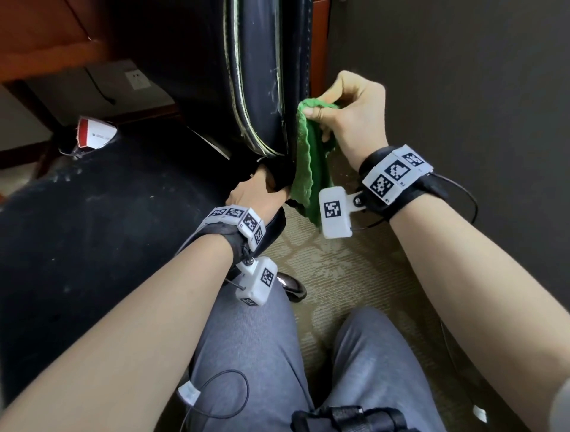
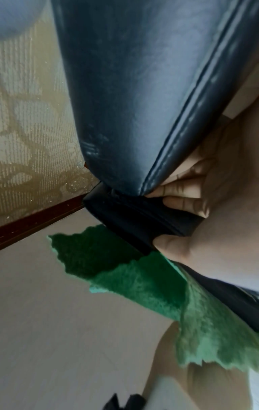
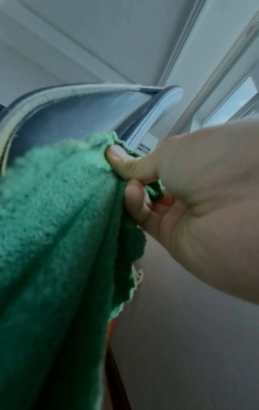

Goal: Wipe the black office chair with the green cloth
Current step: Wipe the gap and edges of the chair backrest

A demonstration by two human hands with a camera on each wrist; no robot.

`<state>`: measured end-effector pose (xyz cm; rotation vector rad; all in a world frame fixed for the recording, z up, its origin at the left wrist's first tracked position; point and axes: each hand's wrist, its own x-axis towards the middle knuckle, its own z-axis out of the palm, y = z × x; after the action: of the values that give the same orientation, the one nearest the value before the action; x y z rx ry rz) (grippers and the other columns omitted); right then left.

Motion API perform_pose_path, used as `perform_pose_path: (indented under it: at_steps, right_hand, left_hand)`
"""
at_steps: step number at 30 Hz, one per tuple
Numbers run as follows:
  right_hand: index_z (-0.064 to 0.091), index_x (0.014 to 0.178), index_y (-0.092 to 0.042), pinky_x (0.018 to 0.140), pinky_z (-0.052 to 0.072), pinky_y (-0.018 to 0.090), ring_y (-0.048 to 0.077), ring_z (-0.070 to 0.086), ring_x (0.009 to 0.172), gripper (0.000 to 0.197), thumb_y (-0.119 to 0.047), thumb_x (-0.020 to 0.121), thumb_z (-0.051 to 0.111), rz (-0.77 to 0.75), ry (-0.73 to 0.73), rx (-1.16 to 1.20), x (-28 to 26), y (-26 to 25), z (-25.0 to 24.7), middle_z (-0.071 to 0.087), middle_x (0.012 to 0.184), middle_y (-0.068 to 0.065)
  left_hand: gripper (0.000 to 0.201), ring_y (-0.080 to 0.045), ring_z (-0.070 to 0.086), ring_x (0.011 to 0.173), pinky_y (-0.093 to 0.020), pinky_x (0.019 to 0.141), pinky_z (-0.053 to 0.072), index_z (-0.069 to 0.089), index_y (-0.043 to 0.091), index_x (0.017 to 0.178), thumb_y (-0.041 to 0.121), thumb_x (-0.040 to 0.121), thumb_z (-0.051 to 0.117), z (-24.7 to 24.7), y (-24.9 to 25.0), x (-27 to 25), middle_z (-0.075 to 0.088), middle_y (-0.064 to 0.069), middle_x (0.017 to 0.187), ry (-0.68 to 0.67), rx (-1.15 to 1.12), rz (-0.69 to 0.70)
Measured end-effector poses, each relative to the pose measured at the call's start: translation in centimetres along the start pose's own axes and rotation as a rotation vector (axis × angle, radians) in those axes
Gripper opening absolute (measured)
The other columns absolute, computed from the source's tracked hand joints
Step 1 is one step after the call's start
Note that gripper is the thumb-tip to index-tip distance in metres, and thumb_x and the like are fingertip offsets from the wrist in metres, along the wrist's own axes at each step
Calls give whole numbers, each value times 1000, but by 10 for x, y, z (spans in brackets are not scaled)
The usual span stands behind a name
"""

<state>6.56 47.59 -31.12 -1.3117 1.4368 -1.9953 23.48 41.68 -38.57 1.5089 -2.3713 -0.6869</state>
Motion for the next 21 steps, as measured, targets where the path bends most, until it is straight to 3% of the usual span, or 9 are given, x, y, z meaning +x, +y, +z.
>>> perform_pose_path:
  at_steps: [3,8,11,14,17,19,21]
  right_hand:
    - [51,64,-5,40,42,26,18,56,46,33,-3,71,83,36,13,-15,-6,11,1,62,62,14]
    - [49,65,7,41,40,24,17,53,40,37,-5,72,83,191,-61,-161,-36,41,-7,64,61,8]
    - [50,64,-2,41,41,26,19,52,41,39,-16,70,86,205,-26,-266,-43,39,-5,64,60,6]
    - [52,60,-18,48,46,28,14,56,50,35,-29,71,83,162,19,-392,-58,31,3,63,60,1]
    - [54,61,-24,53,49,29,11,58,53,30,-29,76,80,140,-37,-402,-76,31,13,65,62,-2]
    - [58,64,-25,55,49,28,9,57,54,25,-30,77,78,137,-51,-411,-81,34,17,65,62,-2]
    - [62,67,-22,58,44,19,4,56,56,21,-29,77,78,127,-27,-443,-81,36,16,65,63,-5]
  left_hand:
    - [50,-31,62,96,-41,85,52,52,29,108,68,77,54,-1,-1,0,65,-1,105,3,-15,11]
    - [40,-22,62,90,-36,80,50,53,30,98,62,75,58,-4,2,-1,66,10,93,-2,-42,26]
    - [30,-18,63,89,-34,81,50,56,32,95,54,75,61,-7,5,-5,67,14,86,7,-73,52]
    - [20,-7,68,84,-36,85,55,65,33,87,46,72,64,-8,2,-19,71,13,81,23,-362,187]
    - [18,-12,67,77,-41,80,57,69,23,81,40,76,67,-7,2,-31,70,6,75,58,-480,311]
    - [21,-17,61,66,-42,73,56,67,17,73,37,80,68,-7,1,-32,65,3,65,125,-445,297]
    - [16,-14,65,71,-40,79,54,73,20,77,34,85,70,-8,-3,-30,69,6,67,181,-413,235]
